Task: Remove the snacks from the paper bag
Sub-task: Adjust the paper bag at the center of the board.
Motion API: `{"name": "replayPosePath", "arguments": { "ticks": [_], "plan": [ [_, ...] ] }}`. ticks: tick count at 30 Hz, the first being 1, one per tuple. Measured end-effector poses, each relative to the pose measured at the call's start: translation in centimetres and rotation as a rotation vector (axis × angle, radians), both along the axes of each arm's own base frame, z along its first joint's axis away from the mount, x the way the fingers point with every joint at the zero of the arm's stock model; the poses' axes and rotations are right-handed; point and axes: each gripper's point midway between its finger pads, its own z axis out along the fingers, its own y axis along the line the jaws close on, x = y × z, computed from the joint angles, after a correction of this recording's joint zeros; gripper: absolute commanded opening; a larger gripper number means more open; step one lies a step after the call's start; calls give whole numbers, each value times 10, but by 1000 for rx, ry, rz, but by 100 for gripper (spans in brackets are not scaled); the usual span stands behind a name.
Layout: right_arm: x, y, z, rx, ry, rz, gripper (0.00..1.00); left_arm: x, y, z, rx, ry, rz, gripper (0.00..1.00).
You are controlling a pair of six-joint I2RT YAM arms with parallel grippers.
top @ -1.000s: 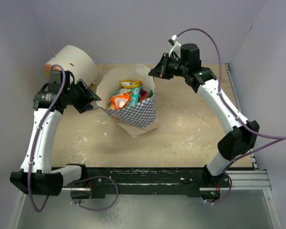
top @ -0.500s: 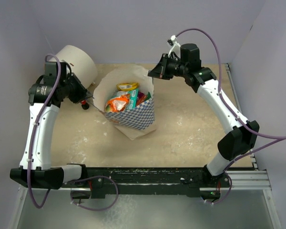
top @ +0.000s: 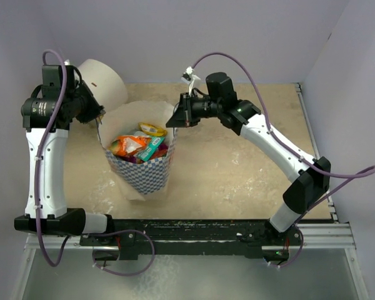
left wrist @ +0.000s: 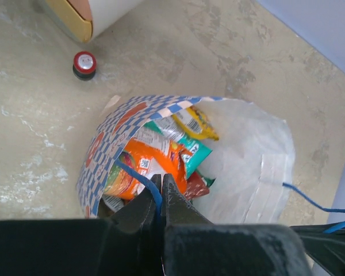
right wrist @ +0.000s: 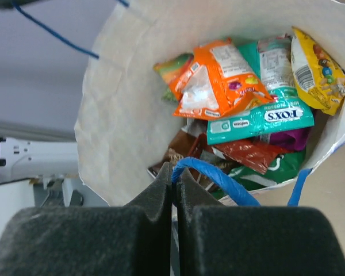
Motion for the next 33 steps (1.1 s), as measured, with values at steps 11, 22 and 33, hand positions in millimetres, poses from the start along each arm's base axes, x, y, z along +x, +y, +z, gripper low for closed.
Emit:
{"name": "replayPosePath", "arguments": {
  "ticks": [11,22,33],
  "plan": [
    [-15,-1,-35,-59,48,43,0,16,-32,11,-90,-137,-190,0],
    [-37,-23,-55,-136,60,57,0,49,-76,51,-272,-362,-390,0],
    [-14,-11,-59,-121,47,11,0,123,-90,55,-365,-389,-438,0]
  ]
}}
